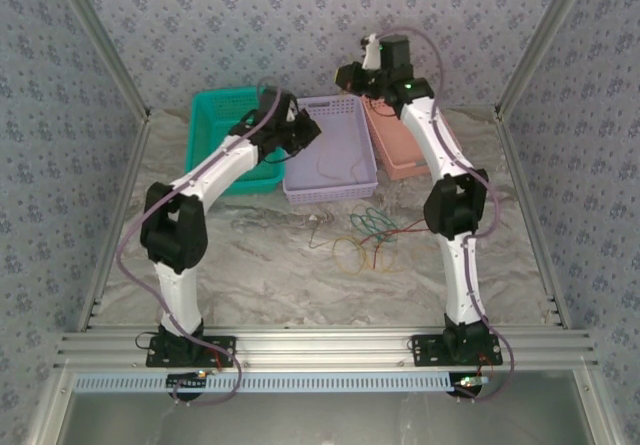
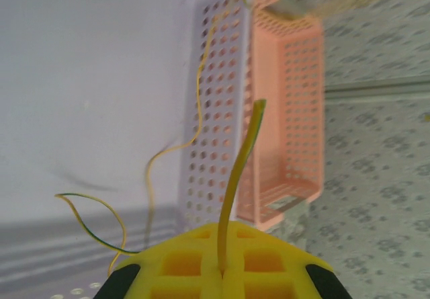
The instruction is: Untangle the cables
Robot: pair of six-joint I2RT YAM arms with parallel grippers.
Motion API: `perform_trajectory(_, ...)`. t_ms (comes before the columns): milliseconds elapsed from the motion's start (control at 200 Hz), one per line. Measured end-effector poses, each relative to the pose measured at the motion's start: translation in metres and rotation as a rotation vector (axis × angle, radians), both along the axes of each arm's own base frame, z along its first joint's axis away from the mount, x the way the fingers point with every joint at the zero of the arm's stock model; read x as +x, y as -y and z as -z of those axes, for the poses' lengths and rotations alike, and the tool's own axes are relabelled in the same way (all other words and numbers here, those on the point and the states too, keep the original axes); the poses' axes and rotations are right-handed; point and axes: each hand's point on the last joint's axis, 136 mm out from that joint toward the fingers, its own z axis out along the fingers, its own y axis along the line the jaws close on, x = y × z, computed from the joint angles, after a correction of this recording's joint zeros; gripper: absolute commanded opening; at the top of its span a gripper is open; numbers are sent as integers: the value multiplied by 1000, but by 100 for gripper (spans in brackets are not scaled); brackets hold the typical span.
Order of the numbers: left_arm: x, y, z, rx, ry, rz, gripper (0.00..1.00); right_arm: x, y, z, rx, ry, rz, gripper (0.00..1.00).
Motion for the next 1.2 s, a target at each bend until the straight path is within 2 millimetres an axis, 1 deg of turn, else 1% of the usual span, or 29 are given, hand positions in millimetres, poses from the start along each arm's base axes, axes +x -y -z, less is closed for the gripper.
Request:
perform_trajectory(25,-1,3,8,9,-11,4,0,2,-3,11,-6,-16,-1,0)
perform_trajectory(40,-1,4,11,14,-16,6,0,4,-5,21,-12,-30,-2,0)
perform_trajectory(55,-1,6,16,21,-22,8,0,4,-7,26,-15,-37,-3,0)
perform_trajectory(70,-2,7,19,26,-26,9,0,6,-9,36,-21,-53,-5,0)
perform_trajectory(100,-3,8,25,36,-33,11,0,7,-13,50,-30,-73,-6,0)
perform_trajectory(140,-5,10,30,46,-41,13,6,9,-17,69,-40,-100,-9,0)
perform_trajectory(160,-6,11,30,48,-40,15,11,9,-19,74,-44,-108,-10,1)
perform_trajectory(175,-6,13,31,51,-40,19,13,10,-20,82,-49,-119,-11,5)
perform_trajectory(235,-8,14,32,62,-34,30,23,11,-25,99,-57,-143,-13,22)
perform_trajectory(295,-8,14,33,71,-32,27,37,12,-28,107,-67,-150,-14,40)
perform_trajectory(350,-9,12,35,91,-32,20,53,10,-27,111,-80,-161,-13,50)
perform_trajectory(365,-10,12,35,102,-26,29,57,10,-27,111,-79,-169,-8,52)
perform_trajectory(390,-10,10,36,112,-28,17,59,10,-26,111,-88,-163,-9,54)
perform_trajectory(405,-10,9,35,123,-21,19,66,10,-25,109,-88,-163,-3,55)
perform_trajectory(425,-10,7,35,129,-24,9,68,10,-24,108,-97,-155,-2,57)
perform_trajectory(485,-13,-1,28,162,-9,-5,69,8,-19,101,-119,-143,16,59)
perform_trajectory(520,-16,-4,20,173,3,-13,69,5,-15,95,-133,-137,30,59)
perform_trajectory(595,-23,-11,-7,180,47,-30,70,-6,-3,78,-161,-123,62,61)
perform_trajectory(660,-30,-17,-36,175,100,-41,71,-20,8,54,-178,-98,93,62)
perform_trajectory(695,-34,-21,-52,172,127,-48,71,-28,14,38,-184,-78,111,62)
perform_trajectory(775,-44,-27,-86,164,176,-54,70,-48,30,-7,-187,-10,160,60)
perform_trajectory(849,-52,-31,-105,164,210,-58,69,-69,47,-43,-187,53,208,56)
perform_trajectory(899,-60,-33,-113,171,221,-56,66,-88,60,-59,-197,79,238,51)
perform_trajectory(944,-68,-33,-116,178,226,-47,64,-108,72,-70,-206,97,273,48)
perform_trajectory(979,-76,-31,-117,187,230,-36,63,-123,81,-73,-215,100,297,46)
perform_trajectory(1049,-98,-25,-113,210,227,3,59,-160,100,-70,-238,90,348,42)
perform_trajectory(1114,-122,-19,-103,232,212,47,56,-197,111,-55,-268,56,379,38)
perform_trajectory(1149,-135,-16,-96,245,201,70,56,-214,113,-46,-282,39,387,37)
perform_trajectory(1199,-155,-12,-82,272,186,104,55,-242,114,-23,-309,-1,392,37)
